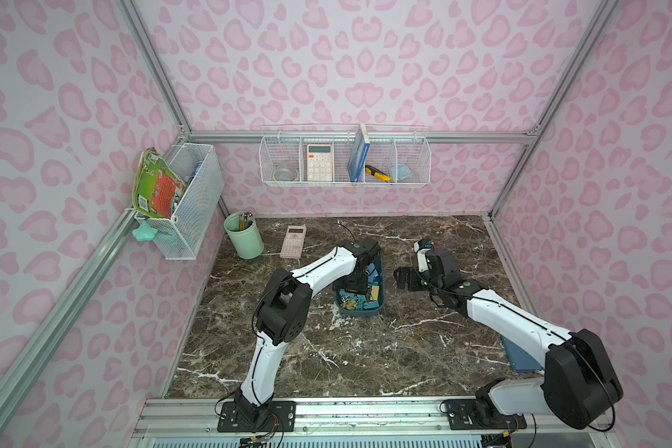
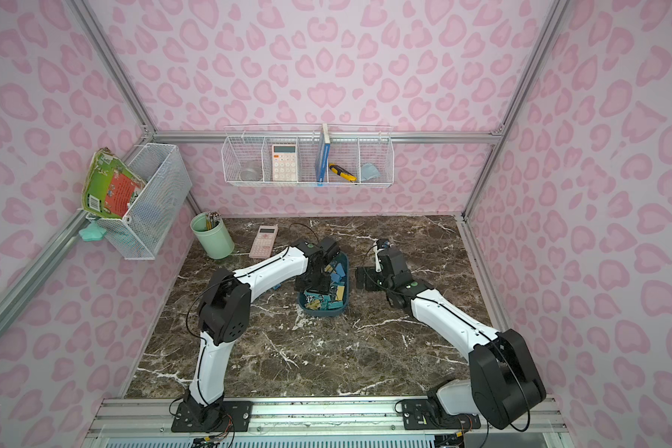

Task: Take out the binder clips from the storage box
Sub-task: Pick up the binder clip from the storage box, then place the binder clip at the center of the board.

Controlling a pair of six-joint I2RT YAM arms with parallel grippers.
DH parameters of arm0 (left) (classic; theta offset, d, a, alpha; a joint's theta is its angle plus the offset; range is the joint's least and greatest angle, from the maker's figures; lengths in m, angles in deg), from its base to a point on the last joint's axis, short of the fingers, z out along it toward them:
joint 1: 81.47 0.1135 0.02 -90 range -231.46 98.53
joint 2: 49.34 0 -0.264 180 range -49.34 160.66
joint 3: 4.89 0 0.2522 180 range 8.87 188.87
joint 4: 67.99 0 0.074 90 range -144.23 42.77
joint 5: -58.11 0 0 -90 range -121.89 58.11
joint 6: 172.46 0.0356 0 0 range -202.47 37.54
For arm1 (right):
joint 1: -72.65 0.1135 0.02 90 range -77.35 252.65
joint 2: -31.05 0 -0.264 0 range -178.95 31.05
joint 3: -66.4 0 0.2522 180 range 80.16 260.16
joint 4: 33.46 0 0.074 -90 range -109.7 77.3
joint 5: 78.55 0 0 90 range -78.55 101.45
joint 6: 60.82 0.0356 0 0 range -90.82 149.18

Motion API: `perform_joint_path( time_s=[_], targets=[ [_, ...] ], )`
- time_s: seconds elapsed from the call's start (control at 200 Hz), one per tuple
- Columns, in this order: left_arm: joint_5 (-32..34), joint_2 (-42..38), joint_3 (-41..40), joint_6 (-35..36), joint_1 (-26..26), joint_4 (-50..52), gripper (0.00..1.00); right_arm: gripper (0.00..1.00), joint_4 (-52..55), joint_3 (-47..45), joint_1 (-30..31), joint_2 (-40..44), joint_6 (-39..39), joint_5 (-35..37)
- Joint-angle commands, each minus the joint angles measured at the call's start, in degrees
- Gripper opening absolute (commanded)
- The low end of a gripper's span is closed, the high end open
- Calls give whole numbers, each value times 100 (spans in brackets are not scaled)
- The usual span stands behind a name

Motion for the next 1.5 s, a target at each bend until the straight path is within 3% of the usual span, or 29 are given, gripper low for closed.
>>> perform_joint_path(
  time_s=[0.0,0.15,0.325,0.535,0.93,1.105,1.32,1.495],
  targets=[
    [220,69,38,79,9,222,60,99,-34,14,-11,-27,27,28],
    [228,-8,55,5,2,209,41,99,-72,29,-2,-47,27,6],
    [252,-375,160,-117,0,335,40,99,-170,50,5,-87,-42,-171],
    [453,-1342,13,-395,45,363,40,99,-182,294,160,-283,-96,-214],
    [499,-3070,-2651,-835,1030,-384,41,99,-42,1076,773,-1024,-254,-210],
    [234,-2985,-3304,-700,1435,-1113,42,99,69,1381,958,-1293,-272,-230],
    [166,-2332,-3338,-488,1634,-1661,44,99,265,1663,1092,-1595,-282,-353],
    [60,-2117,-3375,-431,1689,-1800,53,94,429,2020,1226,-1957,-248,-325]
  ],
)
